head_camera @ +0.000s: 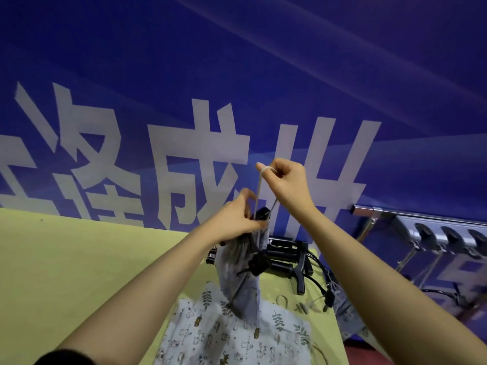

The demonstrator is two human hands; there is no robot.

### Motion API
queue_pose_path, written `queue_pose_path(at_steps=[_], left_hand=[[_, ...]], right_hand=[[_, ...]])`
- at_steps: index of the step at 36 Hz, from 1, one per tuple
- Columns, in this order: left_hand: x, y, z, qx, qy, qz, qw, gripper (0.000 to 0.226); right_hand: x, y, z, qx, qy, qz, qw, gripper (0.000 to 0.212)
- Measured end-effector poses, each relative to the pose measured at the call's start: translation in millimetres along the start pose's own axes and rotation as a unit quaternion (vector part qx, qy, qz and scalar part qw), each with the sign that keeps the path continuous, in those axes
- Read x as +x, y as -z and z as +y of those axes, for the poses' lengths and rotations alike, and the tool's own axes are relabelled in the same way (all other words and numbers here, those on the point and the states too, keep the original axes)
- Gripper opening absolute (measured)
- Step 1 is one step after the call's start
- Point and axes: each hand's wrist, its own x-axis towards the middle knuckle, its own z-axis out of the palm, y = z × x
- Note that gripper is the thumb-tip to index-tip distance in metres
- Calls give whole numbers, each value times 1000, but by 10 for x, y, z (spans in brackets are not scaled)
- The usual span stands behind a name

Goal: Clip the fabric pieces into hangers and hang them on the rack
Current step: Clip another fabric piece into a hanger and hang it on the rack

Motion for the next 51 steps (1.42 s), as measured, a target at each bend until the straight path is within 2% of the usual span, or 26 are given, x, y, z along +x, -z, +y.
queue_pose_path(at_steps=[2, 7, 9, 10, 14, 19, 23, 25, 28, 32, 36, 38, 41, 43, 45, 48, 51], left_hand=[[34, -32, -5, 38, 2, -14, 999, 56], [121, -113, 30, 39, 23, -9, 999, 34], [157, -129, 17, 110, 15, 6, 994, 10], [167, -132, 5, 134, 17, 13, 991, 5], [139, -139, -7, 157, 29, 43, 986, 19], [85, -143, 16, 157, 64, 37, 985, 54], [31, -176, 56, 181, 75, 54, 979, 54], [10, -186, 68, 167, 83, 55, 981, 57], [-28, -189, 130, 114, 105, 51, 987, 69], [-68, -216, 192, 72, 113, 74, 988, 100], [-128, -275, 378, 34, 139, 105, 984, 84], [-142, -274, 506, 24, 153, 131, 979, 84], [-109, -285, 726, 89, 155, 163, 970, 83], [-61, -293, 888, 125, 141, 199, 962, 74], [-7, -330, 1130, 115, 117, 231, 959, 58], [59, -395, 1504, 65, 69, 273, 957, 33], [85, -534, 1892, 18, 16, 301, 953, 24]], right_hand=[[38, 14, -86, -28, 40, 23, 999, 39], [141, 57, -233, -82, 122, 51, 988, 34], [150, 58, -274, -80, 122, 64, 987, 35], [150, 60, -287, -70, 111, 75, 988, 36], [146, 65, -327, 15, 49, 116, 992, 38], [149, 75, -410, 86, 14, 106, 991, 31], [164, 101, -387, 157, -63, 126, 977, 30], [167, 127, -365, 146, -95, 133, 976, 36], [135, 192, -384, 151, -150, 104, 971, 37], [39, 346, -405, 240, -184, 10, 953, 21], [19, 543, -462, 304, -170, -49, 936, 23], [9, 643, -508, 282, -143, -64, 947, 17], [-26, 839, -594, 226, -102, -100, 964, 13], [-39, 1003, -659, 214, -79, -107, 968, 13], [-64, 1255, -708, 209, -63, -94, 971, 15], [-120, 1642, -741, 154, -42, -31, 987, 20], [-232, 2039, -698, 63, 22, 45, 997, 21]])
